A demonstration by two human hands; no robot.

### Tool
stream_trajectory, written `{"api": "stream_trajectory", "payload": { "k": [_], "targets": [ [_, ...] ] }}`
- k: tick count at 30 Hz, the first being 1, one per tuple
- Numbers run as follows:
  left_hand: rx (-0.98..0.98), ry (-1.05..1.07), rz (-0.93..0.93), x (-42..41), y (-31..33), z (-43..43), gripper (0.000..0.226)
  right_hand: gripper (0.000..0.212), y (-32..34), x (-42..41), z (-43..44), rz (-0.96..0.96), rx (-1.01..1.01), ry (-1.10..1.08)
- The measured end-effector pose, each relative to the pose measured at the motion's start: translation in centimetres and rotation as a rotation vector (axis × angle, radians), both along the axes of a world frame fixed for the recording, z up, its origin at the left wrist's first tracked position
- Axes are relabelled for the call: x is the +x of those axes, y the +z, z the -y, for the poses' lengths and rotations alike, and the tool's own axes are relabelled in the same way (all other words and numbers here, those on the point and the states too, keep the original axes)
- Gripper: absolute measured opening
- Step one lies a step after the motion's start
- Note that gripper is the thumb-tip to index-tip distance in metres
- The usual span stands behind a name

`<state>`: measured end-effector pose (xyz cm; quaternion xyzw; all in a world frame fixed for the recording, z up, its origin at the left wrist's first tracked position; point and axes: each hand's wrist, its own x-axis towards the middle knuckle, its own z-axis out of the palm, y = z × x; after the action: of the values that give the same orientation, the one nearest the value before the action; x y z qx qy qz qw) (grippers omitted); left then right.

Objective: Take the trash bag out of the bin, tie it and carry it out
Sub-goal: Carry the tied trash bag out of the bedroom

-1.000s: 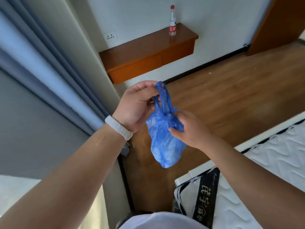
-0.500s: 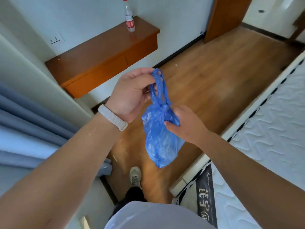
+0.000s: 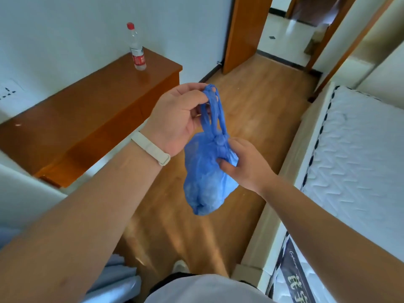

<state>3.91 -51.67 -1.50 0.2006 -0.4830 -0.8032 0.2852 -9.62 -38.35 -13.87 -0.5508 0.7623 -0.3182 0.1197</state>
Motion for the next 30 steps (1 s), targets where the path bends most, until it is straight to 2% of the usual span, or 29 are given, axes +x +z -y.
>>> {"api": "stream_trajectory", "payload": {
  "k": [5, 15, 24, 30],
  "targets": [
    [0.017, -0.070, -0.011, -1.0, -0.7, 3.4, 0.020, 0.030, 0.1, 0.0, 2.6, -0.035, 0.021, -0.048],
    [-0.017, -0.203, 0.041, -6.8, -2.5, 7.9, 0.021, 0.032, -2.6, -4.1, 5.9, 0.045, 0.005, -0.172],
    [-0.034, -0.251, 0.142, -19.1, -3.5, 11.9, 0.024, 0.018, -4.8, -15.0, 10.0, 0.124, 0.016, -0.220],
    [-0.091, -0.264, 0.180, -27.8, -2.4, 14.1, 0.030, 0.033, -3.9, -22.8, 12.1, 0.153, -0.045, -0.238]
  ]
}}
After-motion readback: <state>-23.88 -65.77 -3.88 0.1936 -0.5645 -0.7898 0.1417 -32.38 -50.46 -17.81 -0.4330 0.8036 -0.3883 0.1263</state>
